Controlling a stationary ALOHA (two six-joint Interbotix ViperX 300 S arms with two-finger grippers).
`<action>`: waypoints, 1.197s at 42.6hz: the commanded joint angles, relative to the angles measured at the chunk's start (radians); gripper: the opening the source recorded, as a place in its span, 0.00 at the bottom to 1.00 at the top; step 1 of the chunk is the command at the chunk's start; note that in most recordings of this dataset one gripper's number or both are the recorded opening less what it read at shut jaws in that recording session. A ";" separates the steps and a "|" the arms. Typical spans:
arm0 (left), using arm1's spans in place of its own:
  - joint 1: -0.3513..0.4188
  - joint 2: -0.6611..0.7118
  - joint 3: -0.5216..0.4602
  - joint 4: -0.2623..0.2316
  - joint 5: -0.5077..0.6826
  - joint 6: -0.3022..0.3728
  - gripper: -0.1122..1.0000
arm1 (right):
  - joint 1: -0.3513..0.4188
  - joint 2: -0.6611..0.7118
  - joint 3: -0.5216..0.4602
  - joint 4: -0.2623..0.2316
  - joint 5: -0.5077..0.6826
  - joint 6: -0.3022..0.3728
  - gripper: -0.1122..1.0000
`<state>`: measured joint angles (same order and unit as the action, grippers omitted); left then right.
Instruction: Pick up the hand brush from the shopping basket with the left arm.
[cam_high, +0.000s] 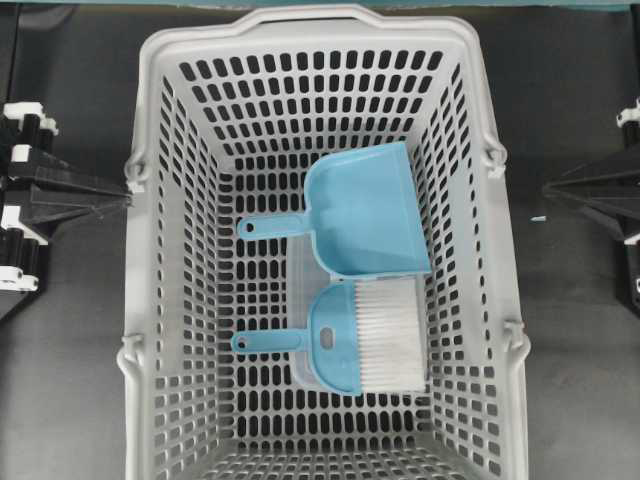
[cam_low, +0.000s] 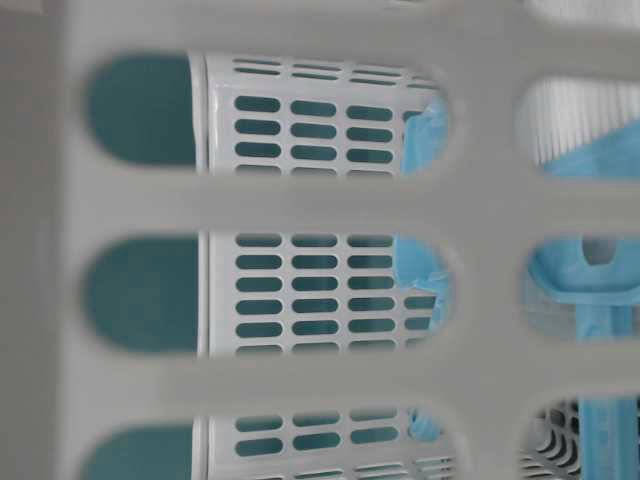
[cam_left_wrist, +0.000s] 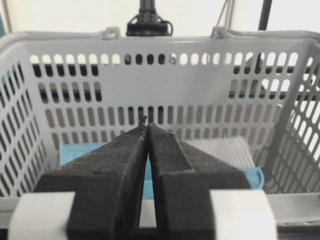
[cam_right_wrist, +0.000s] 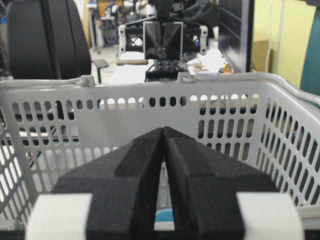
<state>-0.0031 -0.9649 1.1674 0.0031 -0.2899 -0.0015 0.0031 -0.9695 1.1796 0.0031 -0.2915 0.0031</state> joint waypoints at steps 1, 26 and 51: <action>-0.005 0.023 -0.080 0.041 0.089 -0.028 0.15 | 0.000 0.008 -0.018 0.005 -0.003 0.008 0.10; -0.095 0.334 -0.563 0.043 0.776 -0.044 0.10 | 0.015 -0.011 -0.055 0.008 0.135 0.015 0.10; -0.152 0.647 -0.802 0.043 1.008 -0.225 0.62 | 0.041 -0.028 -0.055 0.009 0.156 0.015 0.79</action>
<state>-0.1350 -0.3375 0.4019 0.0414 0.6964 -0.2178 0.0353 -1.0002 1.1459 0.0077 -0.1304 0.0169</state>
